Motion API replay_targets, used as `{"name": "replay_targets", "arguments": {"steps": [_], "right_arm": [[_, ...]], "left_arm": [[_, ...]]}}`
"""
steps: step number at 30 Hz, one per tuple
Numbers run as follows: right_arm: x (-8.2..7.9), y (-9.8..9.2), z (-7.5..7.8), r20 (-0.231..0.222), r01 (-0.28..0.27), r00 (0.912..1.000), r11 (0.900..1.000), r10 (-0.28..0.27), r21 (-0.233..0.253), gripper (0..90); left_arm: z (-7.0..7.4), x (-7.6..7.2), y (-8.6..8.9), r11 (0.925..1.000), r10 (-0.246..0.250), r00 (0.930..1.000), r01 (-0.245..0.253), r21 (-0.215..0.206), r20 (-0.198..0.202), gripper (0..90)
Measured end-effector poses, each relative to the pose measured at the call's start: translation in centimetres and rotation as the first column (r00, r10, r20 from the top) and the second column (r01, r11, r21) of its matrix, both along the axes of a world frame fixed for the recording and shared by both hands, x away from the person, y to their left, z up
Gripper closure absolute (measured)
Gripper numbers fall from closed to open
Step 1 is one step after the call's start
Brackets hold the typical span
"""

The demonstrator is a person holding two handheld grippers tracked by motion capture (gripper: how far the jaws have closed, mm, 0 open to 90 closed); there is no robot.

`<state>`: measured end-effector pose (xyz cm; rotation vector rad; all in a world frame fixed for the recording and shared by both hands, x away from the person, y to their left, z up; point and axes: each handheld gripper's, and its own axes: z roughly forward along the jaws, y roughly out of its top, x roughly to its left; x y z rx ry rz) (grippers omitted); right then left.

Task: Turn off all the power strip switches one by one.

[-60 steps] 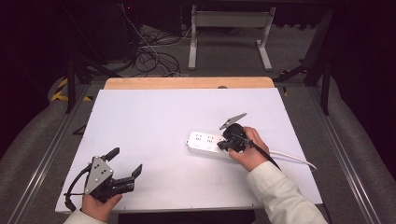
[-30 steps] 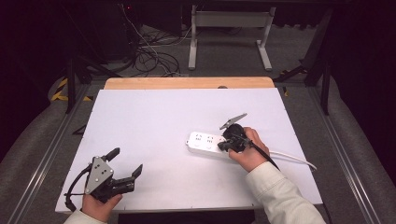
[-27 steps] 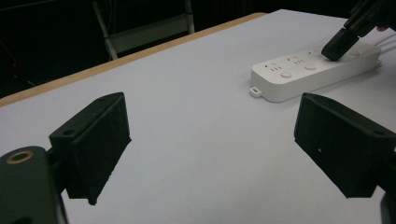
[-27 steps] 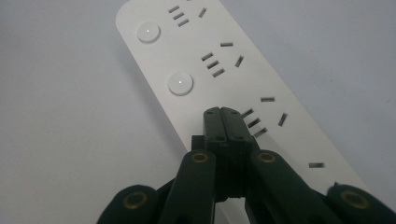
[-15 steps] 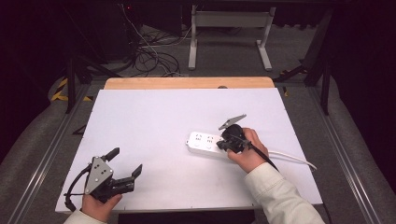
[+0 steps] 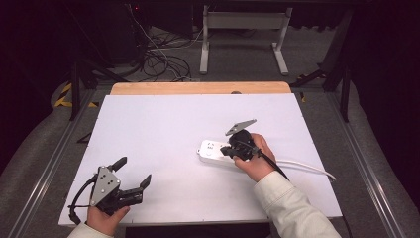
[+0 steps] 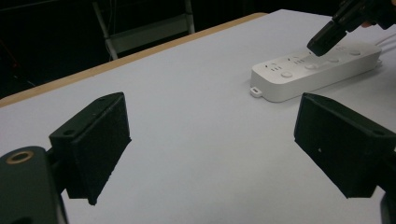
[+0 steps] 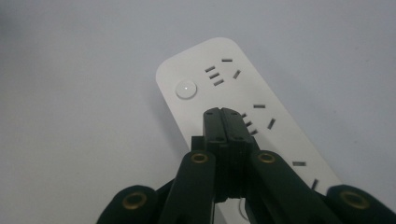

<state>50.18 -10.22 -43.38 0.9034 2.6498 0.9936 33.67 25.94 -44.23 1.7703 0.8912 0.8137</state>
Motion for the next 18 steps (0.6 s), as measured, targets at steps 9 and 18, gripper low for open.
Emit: {"name": "replay_targets", "arguments": {"steps": [9, 18], "right_arm": [[0.43, 0.9, -0.7, -0.02, -0.01, 0.9997, 1.0, 0.009, -0.028, 90.0], [0.45, 1.0, -0.89, -0.018, -0.009, 0.9998, 0.999, 0.008, -0.043, 90.0]], "left_arm": [[-0.02, -0.01, -0.04, 1.0, 0.0, 1.0, 0.0, -0.005, -0.001, 11.0], [-0.02, 0.01, -0.06, 1.0, 0.001, 1.0, -0.001, -0.003, -0.001, 11.0]]}}
